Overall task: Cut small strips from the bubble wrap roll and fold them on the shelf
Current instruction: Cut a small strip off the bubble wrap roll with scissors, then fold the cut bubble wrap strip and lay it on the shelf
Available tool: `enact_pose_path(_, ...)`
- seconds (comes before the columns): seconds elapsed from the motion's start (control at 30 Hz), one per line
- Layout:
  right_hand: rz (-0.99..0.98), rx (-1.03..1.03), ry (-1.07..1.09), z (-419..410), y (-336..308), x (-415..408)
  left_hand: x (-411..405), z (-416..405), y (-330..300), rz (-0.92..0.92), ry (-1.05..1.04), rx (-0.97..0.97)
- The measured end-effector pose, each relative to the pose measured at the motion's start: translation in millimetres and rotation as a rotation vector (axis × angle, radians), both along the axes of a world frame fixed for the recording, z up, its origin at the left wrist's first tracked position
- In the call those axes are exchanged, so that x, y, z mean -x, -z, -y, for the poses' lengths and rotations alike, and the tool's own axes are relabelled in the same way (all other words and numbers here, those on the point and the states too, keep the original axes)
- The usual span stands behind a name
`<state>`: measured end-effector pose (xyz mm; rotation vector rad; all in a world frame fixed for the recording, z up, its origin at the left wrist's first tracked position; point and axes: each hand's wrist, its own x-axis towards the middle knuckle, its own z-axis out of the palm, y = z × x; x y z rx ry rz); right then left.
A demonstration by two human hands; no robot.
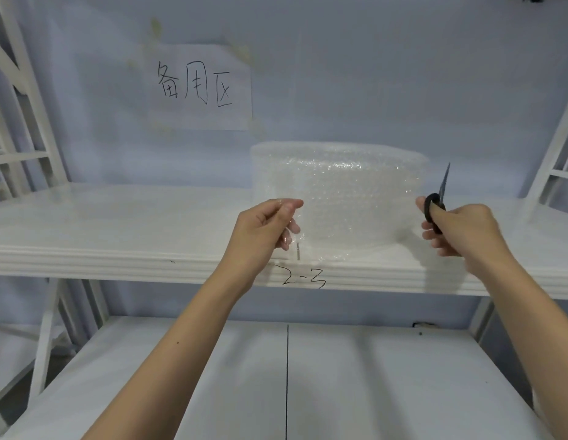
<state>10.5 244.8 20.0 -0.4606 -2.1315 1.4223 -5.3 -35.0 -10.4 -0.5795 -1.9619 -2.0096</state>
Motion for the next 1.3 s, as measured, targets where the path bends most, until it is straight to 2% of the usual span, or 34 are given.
enact_pose_path(0.17,0.216,-0.187,0.075,-25,-1,14,2,1,1,0.005,0.016,0.006)
enact_pose_path(0.3,0.556,-0.463,0.059,-27,-7,26,3,2,1,0.009,0.020,0.003)
enact_pose_path(0.53,1.118,-0.722,-0.015,-4,-14,42,7,11,3,-0.009,0.031,0.008)
enact_pose_path(0.6,1.186,-0.733,-0.047,11,-20,39,11,13,5,-0.025,0.045,0.016)
enact_pose_path(0.73,1.143,-0.800,-0.037,2,-14,53,31,18,6,-0.070,0.082,0.059)
enact_pose_path(0.77,1.095,-0.731,-0.078,-21,-3,66,39,20,5,-0.075,0.075,0.070)
enact_pose_path(0.87,0.957,-0.804,-0.330,-52,13,61,57,28,-1,-0.090,0.019,0.079)
enact_pose_path(0.97,0.767,-0.795,-0.358,27,-19,1,66,34,-2,-0.055,-0.022,0.087)
enact_pose_path(1.03,0.641,-0.859,-0.360,74,-27,-24,68,37,-4,-0.008,0.032,0.042)
enact_pose_path(1.1,0.428,-0.918,-0.421,112,-28,-38,68,42,-2,0.008,0.089,-0.006)
enact_pose_path(1.17,0.167,-0.823,-0.498,144,-24,-33,66,52,0,0.020,0.088,-0.017)
enact_pose_path(1.23,0.012,-0.622,-0.505,177,-24,-28,64,65,1,0.020,0.080,-0.004)
enact_pose_path(1.3,-0.070,-0.505,-0.512,202,-16,-11,61,78,3,0.002,0.047,0.031)
